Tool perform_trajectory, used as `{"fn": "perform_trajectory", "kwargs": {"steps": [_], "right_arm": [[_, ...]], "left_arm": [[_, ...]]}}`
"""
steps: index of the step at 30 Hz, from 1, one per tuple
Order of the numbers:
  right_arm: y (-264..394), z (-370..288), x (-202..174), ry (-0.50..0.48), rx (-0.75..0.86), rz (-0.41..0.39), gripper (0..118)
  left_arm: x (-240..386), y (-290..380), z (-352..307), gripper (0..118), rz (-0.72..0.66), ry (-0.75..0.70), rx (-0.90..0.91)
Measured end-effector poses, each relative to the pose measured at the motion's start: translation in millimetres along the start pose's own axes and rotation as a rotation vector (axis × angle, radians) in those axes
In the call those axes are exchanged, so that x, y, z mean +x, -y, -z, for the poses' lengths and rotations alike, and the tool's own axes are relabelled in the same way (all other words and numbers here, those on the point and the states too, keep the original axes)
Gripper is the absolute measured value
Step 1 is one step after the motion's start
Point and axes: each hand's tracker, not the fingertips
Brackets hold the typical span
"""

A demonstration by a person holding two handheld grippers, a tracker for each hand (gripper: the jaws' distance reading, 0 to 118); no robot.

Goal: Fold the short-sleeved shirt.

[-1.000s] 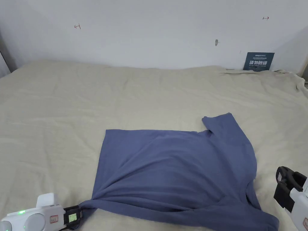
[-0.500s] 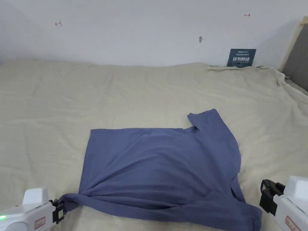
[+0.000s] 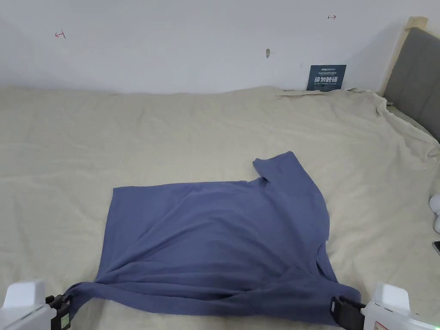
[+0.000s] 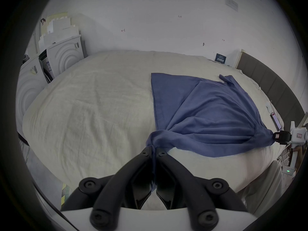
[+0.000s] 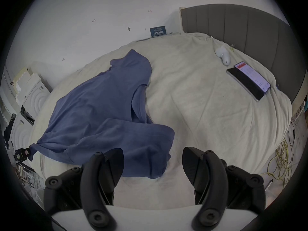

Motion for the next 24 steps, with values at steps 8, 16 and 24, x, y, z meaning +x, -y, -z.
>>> {"fn": "perform_trajectory", "kwargs": {"steps": [8,16,24], "right_arm": [[5.6,-6.6,-5.1,-0.009,0.022,-0.017,4],[-15.0,-38.8,-17.1,-0.033,0.131,-0.096,4],[-74.9,-58.0,-52.0,-0.059,0.307,-0.219,4]], "left_arm": [[-0.7,0.0,4.5,0,-0.019,0.0,-0.012],[-6.5,-11.3,8.8,0,-0.036,0.004,-0.007],[-16.0,-68.7,15.4,0,-0.037,-0.003,0.073]]}}
